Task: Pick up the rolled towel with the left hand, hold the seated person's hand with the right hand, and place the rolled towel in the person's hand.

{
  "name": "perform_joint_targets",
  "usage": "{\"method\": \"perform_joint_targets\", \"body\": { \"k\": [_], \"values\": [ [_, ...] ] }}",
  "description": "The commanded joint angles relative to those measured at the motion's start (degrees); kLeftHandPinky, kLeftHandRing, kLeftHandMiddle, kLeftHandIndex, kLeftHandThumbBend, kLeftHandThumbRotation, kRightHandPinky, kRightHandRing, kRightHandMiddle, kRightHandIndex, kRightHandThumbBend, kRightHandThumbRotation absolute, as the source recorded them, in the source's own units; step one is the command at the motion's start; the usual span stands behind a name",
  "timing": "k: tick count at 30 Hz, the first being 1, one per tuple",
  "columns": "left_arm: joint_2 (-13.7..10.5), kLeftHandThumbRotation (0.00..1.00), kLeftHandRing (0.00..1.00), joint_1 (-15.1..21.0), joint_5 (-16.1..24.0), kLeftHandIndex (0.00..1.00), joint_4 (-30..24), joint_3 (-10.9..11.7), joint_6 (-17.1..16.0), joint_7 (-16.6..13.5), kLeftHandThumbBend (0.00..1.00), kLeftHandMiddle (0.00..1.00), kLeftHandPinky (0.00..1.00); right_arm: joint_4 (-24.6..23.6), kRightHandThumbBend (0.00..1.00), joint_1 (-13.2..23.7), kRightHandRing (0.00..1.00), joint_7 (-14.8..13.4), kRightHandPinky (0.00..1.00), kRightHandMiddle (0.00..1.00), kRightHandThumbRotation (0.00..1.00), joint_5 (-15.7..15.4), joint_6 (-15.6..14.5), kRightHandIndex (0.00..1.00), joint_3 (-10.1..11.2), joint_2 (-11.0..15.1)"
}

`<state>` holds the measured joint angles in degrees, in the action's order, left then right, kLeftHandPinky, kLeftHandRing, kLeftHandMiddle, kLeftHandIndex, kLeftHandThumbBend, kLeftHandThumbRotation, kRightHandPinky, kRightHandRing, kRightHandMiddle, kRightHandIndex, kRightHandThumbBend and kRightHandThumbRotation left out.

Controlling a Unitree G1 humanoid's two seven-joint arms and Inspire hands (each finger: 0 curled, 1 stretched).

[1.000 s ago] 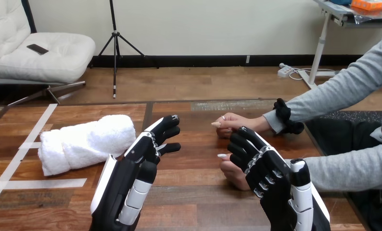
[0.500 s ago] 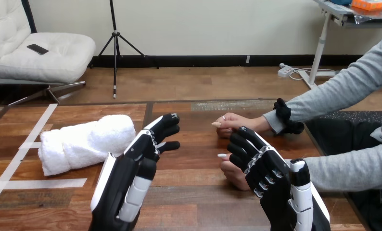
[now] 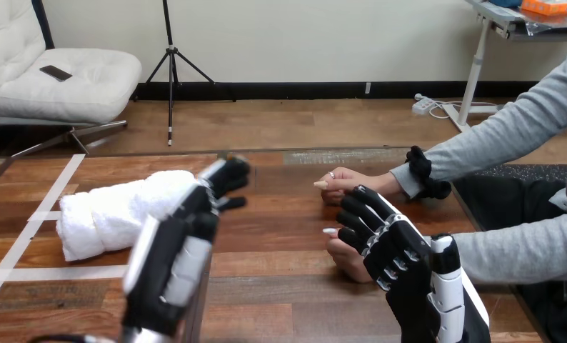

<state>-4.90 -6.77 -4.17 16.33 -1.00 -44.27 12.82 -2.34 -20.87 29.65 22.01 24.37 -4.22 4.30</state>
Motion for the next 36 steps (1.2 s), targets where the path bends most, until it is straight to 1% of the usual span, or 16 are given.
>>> {"method": "perform_joint_targets", "body": {
  "k": [1, 5, 7, 11, 14, 17, 26, 32, 36],
  "values": [
    [-2.1, 1.0, 0.8, 7.2, -0.8, 0.82, 3.9, 2.9, -1.5, -0.5, 0.75, 0.83, 0.7, -1.1, 0.65, 4.3, 0.91, 0.1, 0.91, 0.9, 1.0, 0.3, 0.6, 0.89, 0.4, -0.7],
    [-3.3, 0.99, 0.81, 10.1, -1.0, 0.81, 7.0, 4.2, -1.1, -0.2, 0.73, 0.83, 0.69, -1.2, 0.66, 4.4, 0.91, -0.1, 0.91, 0.9, 1.0, 0.4, 0.1, 0.89, 0.4, -0.7],
    [-3.8, 0.98, 0.81, 11.1, -0.8, 0.81, 8.3, 4.6, -1.0, -0.2, 0.73, 0.83, 0.7, -1.3, 0.67, 4.5, 0.91, -0.3, 0.91, 0.9, 1.0, 0.3, -0.3, 0.89, 0.3, -0.7],
    [-5.8, 0.97, 0.82, 14.2, 1.1, 0.82, 11.4, 5.6, -1.5, -0.8, 0.72, 0.84, 0.72, -1.2, 0.67, 4.8, 0.92, -0.3, 0.91, 0.9, 1.0, 0.3, -0.4, 0.89, 0.3, -0.7],
    [-6.9, 0.97, 0.83, 16.2, 2.2, 0.82, 13.4, 6.1, -1.9, -1.3, 0.69, 0.84, 0.72, -1.1, 0.68, 5.0, 0.92, -0.3, 0.92, 0.9, 1.0, 0.3, -0.5, 0.89, 0.2, -0.7],
    [-7.9, 0.96, 0.83, 18.1, 3.2, 0.82, 14.8, 6.3, -1.4, -2.0, 0.67, 0.84, 0.73, -0.8, 0.68, 5.3, 0.92, -0.2, 0.92, 0.9, 1.0, 0.4, -0.3, 0.89, 0.2, -0.8],
    [-10.6, 0.94, 0.84, 22.8, 7.0, 0.81, 18.8, 7.0, -0.4, -4.7, 0.67, 0.84, 0.75, -0.5, 0.67, 5.7, 0.91, 0.0, 0.93, 0.89, 1.0, 0.6, -0.2, 0.88, 0.2, -1.1],
    [-11.9, 0.95, 0.85, 25.6, 8.6, 0.82, 22.0, 6.8, -0.9, -6.0, 0.66, 0.84, 0.76, -0.4, 0.68, 5.9, 0.91, -0.2, 0.93, 0.89, 1.0, 0.3, -0.3, 0.88, 0.1, -1.2],
    [-12.8, 0.95, 0.85, 27.8, 9.3, 0.82, 24.3, 6.8, -0.1, -6.6, 0.67, 0.85, 0.78, -0.6, 0.68, 5.8, 0.9, -0.5, 0.92, 0.88, 1.0, 0.1, -0.2, 0.88, 0.1, -1.2]
  ]
}}
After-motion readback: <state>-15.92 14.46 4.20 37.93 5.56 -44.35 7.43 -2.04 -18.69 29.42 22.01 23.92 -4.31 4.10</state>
